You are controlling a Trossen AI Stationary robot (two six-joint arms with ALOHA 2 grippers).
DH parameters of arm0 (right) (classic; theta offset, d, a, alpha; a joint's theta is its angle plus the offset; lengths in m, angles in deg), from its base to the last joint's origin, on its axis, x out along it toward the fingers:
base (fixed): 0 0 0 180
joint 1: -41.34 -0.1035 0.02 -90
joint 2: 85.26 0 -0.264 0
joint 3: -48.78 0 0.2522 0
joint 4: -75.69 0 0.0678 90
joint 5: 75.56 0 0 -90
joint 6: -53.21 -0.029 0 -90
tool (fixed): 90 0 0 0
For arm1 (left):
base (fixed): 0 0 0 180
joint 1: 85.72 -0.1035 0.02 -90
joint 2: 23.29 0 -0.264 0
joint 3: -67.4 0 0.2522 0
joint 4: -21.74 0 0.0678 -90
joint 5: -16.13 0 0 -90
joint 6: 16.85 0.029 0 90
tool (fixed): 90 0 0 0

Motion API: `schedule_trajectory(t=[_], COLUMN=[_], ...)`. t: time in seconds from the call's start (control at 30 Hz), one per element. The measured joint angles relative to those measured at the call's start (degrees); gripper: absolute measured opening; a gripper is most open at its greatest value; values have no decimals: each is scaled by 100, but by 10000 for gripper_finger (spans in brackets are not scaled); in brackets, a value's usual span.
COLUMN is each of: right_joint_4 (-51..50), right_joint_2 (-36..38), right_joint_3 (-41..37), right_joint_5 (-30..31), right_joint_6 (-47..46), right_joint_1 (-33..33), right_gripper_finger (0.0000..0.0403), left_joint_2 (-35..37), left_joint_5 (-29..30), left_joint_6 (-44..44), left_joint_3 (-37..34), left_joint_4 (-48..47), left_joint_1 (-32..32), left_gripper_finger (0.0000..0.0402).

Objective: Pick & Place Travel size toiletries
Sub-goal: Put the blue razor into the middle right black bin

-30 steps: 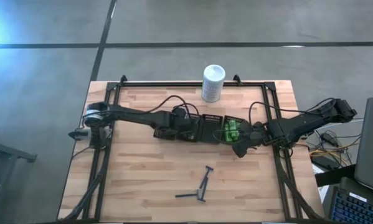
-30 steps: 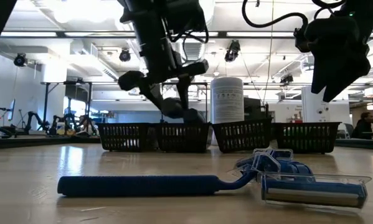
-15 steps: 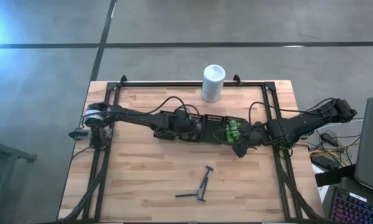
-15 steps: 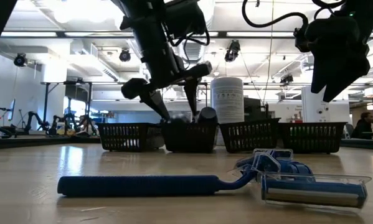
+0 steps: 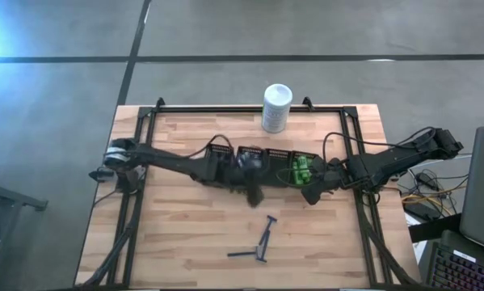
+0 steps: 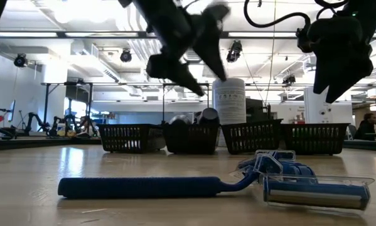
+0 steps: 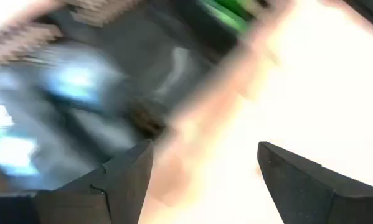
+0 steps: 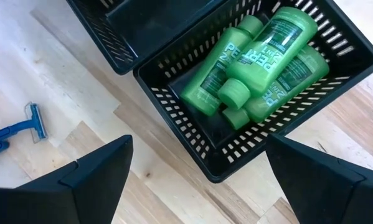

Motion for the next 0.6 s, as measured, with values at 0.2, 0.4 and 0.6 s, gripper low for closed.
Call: schedule_trajectory(t=[0.2, 0.4, 0.6], right_joint_4=[68, 93, 100], right_joint_2=[0, 0, 0], right_joint_3=[0, 0, 0], right_joint_5=[23, 26, -10], right_joint_6=[66, 64, -59], right_joint_1=[0, 2, 0], right_gripper_finger=[353, 339, 329], left_joint_2=[-8, -83, -462], left_joint_5=[-980, -1017, -913], left_joint_6=[389, 1347, 1507], left_joint_3=[-154, -192, -192], left_joint_4=[87, 136, 203], left_joint_1=[711, 1575, 2129], left_gripper_finger=[293, 289, 278])
